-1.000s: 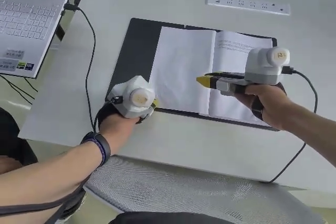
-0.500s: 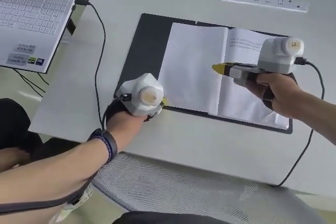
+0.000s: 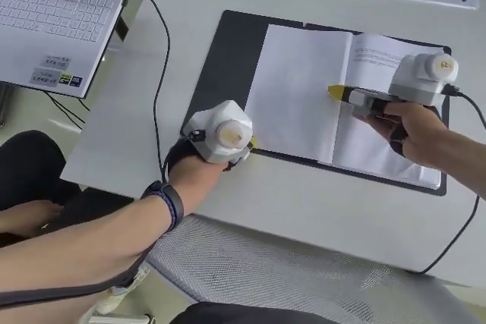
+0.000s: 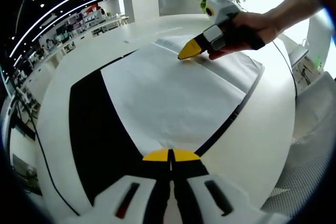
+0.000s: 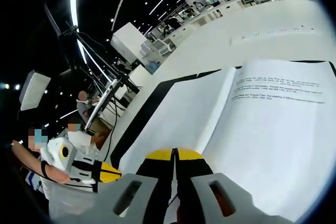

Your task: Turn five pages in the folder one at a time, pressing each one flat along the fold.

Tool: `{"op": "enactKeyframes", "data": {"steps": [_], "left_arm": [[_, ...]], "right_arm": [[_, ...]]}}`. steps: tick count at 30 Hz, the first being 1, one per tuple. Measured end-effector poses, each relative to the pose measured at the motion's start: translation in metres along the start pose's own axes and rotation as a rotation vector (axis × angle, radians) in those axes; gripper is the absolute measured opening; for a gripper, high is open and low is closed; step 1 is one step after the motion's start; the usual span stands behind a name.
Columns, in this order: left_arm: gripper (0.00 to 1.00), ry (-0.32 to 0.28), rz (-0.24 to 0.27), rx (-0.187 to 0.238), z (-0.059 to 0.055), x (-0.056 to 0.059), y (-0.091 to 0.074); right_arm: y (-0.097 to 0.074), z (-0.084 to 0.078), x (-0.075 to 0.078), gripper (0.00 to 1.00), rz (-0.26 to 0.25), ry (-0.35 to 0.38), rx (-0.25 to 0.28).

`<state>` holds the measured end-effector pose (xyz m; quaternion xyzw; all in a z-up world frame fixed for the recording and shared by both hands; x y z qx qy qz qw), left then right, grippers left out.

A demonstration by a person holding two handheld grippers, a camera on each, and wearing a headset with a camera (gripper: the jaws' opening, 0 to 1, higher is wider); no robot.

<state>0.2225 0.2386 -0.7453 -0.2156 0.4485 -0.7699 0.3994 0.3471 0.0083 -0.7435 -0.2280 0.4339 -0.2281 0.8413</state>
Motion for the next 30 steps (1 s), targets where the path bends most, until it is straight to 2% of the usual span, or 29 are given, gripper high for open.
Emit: {"op": "enactKeyframes", "data": {"steps": [10,12,15,19,21,22,24,28,30], "left_arm": [[0.0,0.0,-0.002,0.001,0.001,-0.001,0.0],[0.0,-0.001,-0.002,0.001,0.001,-0.001,0.0],[0.0,-0.007,-0.001,0.002,0.001,-0.001,0.0],[0.0,-0.01,-0.004,0.002,0.001,-0.002,0.001],[0.0,-0.012,-0.006,0.003,0.0,-0.003,0.002],[0.0,-0.013,-0.008,0.005,0.0,-0.003,0.002],[0.0,-0.014,-0.009,0.005,0.0,-0.003,0.002],[0.0,-0.015,-0.011,0.004,0.0,-0.003,0.002],[0.0,-0.018,-0.012,0.005,-0.001,-0.003,0.002]], "right_arm": [[0.0,-0.001,0.005,0.0,0.037,-0.005,0.011],[0.002,0.002,0.014,0.0,0.043,-0.006,0.007],[0.003,0.005,0.017,0.0,0.05,-0.001,0.015],[0.004,0.012,0.021,0.0,0.067,0.018,0.036],[0.004,0.019,0.026,0.0,0.039,0.033,0.066],[0.006,0.022,0.031,0.0,0.027,0.058,0.078],[0.009,0.032,0.043,0.0,0.042,0.071,0.082],[0.008,0.04,0.038,0.0,0.033,0.089,0.105],[0.011,0.043,0.041,0.0,0.035,0.106,0.118]]}}
Point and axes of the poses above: the centre of the closed fingertips' face, and the gripper's own axes: y roughly forward along the fingers, x roughly to its right, z roughly out of its top, the point moved 10 cm from there along -y, roughly backward along the fingers, and after that the axes turned 12 degrees about -x, right-handed, at the moved point
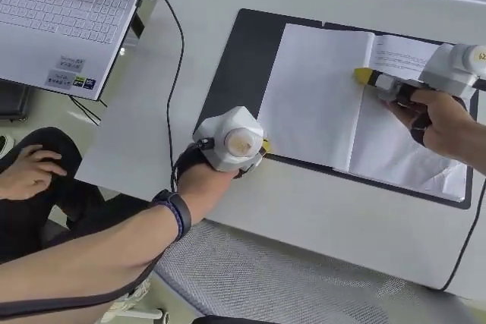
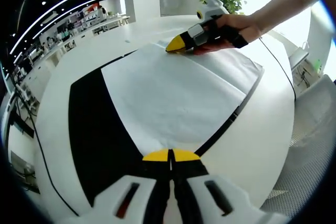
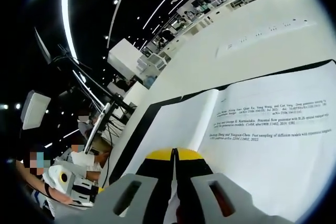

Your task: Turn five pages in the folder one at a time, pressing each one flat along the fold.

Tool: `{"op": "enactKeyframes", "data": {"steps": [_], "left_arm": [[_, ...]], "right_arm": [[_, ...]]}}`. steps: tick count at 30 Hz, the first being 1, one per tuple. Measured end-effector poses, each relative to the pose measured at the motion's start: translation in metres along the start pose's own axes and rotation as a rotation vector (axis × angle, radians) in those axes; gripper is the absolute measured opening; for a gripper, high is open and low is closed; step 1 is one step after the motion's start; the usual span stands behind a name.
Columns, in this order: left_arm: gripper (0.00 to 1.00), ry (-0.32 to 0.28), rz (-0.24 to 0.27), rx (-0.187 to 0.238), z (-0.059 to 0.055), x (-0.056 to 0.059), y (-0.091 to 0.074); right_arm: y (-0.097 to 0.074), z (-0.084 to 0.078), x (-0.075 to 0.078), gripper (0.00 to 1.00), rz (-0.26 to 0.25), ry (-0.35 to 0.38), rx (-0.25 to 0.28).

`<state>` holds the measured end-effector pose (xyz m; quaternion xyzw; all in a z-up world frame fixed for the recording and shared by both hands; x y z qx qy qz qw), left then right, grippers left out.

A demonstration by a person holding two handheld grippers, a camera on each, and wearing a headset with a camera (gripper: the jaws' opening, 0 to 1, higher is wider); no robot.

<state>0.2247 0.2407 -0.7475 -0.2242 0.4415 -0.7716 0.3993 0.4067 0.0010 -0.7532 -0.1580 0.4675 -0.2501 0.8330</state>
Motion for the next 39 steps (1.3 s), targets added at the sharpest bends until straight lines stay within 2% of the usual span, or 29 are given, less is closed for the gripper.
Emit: {"op": "enactKeyframes", "data": {"steps": [2,4,6,10,16,20,32,36,39], "left_arm": [[0.0,0.0,-0.001,0.001,0.0,0.0,0.0],[0.0,-0.002,-0.004,0.001,0.0,-0.001,0.0],[0.0,-0.003,-0.004,0.001,-0.001,-0.001,0.0],[0.0,-0.011,-0.003,0.004,-0.002,0.0,0.0],[0.0,-0.012,-0.006,0.006,-0.003,-0.001,0.0],[0.0,-0.012,-0.007,0.009,-0.004,0.0,-0.001],[0.0,-0.014,-0.013,0.013,-0.003,0.001,-0.004],[0.0,-0.017,-0.015,0.014,-0.003,0.001,-0.004],[0.0,-0.016,-0.016,0.014,-0.003,0.001,-0.004]], "right_arm": [[0.0,0.001,-0.003,0.0,0.0,0.019,0.02],[0.004,0.006,0.008,0.0,0.0,0.052,0.045],[0.004,0.006,0.004,0.0,0.004,0.082,0.064],[0.008,0.011,0.008,0.0,-0.002,0.112,0.103],[0.014,0.025,0.028,0.0,-0.013,0.159,0.167],[0.018,0.034,0.038,0.0,-0.024,0.155,0.176],[0.026,0.058,0.054,0.0,-0.05,0.165,0.197],[0.027,0.063,0.057,0.0,-0.061,0.175,0.208],[0.026,0.061,0.052,0.0,-0.066,0.163,0.204]]}}
Point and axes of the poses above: the centre of the closed fingertips' face, and the gripper's own axes: y roughly forward along the fingers, x roughly to its right, z roughly out of its top, the point moved 10 cm from there along -y, roughly backward along the fingers, and after that the axes turned 12 degrees about -x, right-handed, at the moved point
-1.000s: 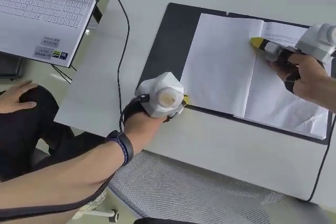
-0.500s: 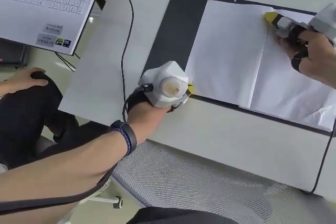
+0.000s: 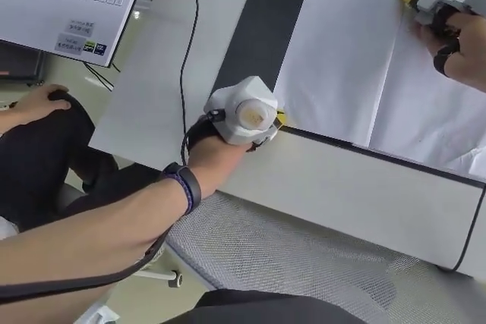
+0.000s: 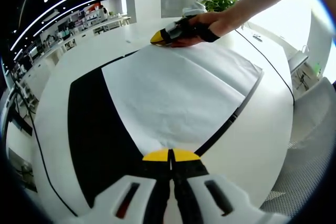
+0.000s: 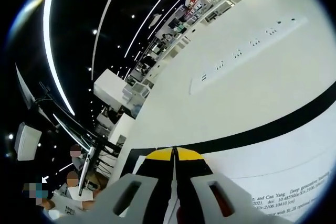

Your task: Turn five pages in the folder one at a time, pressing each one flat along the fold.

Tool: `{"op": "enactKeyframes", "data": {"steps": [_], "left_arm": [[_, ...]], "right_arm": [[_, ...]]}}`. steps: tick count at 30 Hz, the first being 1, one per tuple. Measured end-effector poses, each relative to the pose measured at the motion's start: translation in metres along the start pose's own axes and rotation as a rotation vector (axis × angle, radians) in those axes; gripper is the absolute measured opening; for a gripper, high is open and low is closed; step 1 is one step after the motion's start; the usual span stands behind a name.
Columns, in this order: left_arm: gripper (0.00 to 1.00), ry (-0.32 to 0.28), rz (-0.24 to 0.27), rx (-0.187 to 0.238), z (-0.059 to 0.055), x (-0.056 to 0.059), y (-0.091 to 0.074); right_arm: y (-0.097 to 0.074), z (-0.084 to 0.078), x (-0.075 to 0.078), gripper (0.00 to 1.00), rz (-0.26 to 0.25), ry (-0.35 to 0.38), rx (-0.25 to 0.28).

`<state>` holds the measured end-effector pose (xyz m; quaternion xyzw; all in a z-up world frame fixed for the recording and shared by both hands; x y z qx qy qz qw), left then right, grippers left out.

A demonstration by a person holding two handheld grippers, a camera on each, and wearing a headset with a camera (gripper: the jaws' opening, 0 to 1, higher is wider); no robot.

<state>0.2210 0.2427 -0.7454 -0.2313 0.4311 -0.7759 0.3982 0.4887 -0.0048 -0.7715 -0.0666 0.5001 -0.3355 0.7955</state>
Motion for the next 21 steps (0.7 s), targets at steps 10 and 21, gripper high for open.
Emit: {"op": "enactKeyframes", "data": {"steps": [10,21], "left_arm": [[0.0,0.006,-0.009,-0.003,0.002,-0.001,0.0],[0.0,0.006,-0.01,-0.004,0.005,0.003,-0.006]], "right_arm": [[-0.013,-0.022,-0.008,0.0,0.055,-0.14,-0.144],[-0.036,-0.062,-0.023,0.0,0.128,-0.167,-0.187]]}}
Point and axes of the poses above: the centre of the closed fingertips' face, and the gripper's own axes: y roughly forward along the fingers, x roughly to its right, z roughly out of its top, the point moved 10 cm from there along -y, roughly backward along the fingers, and after that the axes turned 12 degrees about -x, right-handed, at the moved point
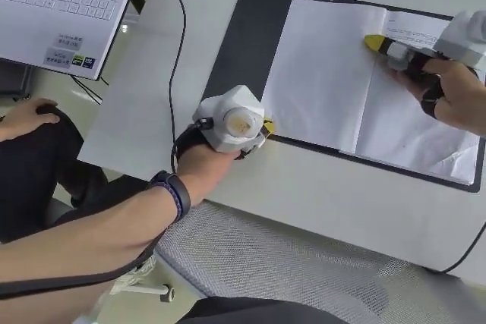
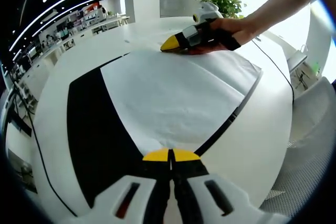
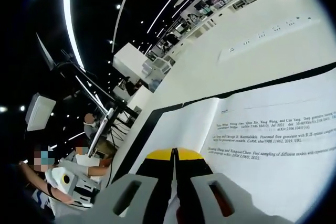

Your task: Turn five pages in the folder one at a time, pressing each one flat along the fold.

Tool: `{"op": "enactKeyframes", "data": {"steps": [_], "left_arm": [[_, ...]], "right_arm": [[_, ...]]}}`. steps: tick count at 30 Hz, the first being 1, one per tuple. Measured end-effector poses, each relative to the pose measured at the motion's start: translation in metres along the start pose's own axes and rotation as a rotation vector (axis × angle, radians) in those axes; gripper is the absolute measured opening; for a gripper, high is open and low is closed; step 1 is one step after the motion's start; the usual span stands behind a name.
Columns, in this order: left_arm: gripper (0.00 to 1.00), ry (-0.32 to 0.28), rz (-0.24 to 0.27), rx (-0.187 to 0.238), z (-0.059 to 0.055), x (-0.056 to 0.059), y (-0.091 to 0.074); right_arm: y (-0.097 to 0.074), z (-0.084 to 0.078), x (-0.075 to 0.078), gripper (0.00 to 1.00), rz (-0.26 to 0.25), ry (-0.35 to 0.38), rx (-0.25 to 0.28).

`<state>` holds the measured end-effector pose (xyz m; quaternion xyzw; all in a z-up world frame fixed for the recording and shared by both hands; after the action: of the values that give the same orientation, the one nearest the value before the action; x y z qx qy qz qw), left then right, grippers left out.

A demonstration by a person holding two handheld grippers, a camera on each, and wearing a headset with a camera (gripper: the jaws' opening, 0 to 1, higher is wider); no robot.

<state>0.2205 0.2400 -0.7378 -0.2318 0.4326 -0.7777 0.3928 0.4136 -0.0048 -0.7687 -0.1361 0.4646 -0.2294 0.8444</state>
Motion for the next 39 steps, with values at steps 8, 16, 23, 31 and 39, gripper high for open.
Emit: {"op": "enactKeyframes", "data": {"steps": [8,16,23,31,39], "left_arm": [[0.0,-0.006,0.0,0.005,-0.001,0.0,0.0],[0.0,0.0,-0.007,0.004,-0.003,-0.005,0.006],[0.0,-0.002,-0.009,0.002,-0.005,-0.007,0.009],[0.0,0.001,-0.01,-0.001,-0.006,-0.008,0.011],[0.0,0.004,-0.011,-0.001,-0.005,-0.008,0.012]], "right_arm": [[-0.005,-0.022,-0.004,0.0,0.043,0.003,-0.013],[-0.015,-0.051,-0.029,0.0,0.091,0.007,-0.029],[-0.022,-0.071,-0.049,0.0,0.131,-0.015,-0.073],[-0.029,-0.093,-0.063,0.0,0.172,-0.019,-0.105],[-0.033,-0.11,-0.075,0.0,0.196,-0.053,-0.166]]}}
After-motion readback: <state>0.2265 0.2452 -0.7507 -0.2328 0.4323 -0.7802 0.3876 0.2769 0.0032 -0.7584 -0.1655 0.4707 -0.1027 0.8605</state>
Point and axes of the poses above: the centre of the closed fingertips' face, and the gripper's own axes: y roughly forward along the fingers, x roughly to its right, z roughly out of its top, the point moved 10 cm from there along -y, roughly backward along the fingers, and after that the axes turned 12 degrees about -x, right-handed, at the moved point
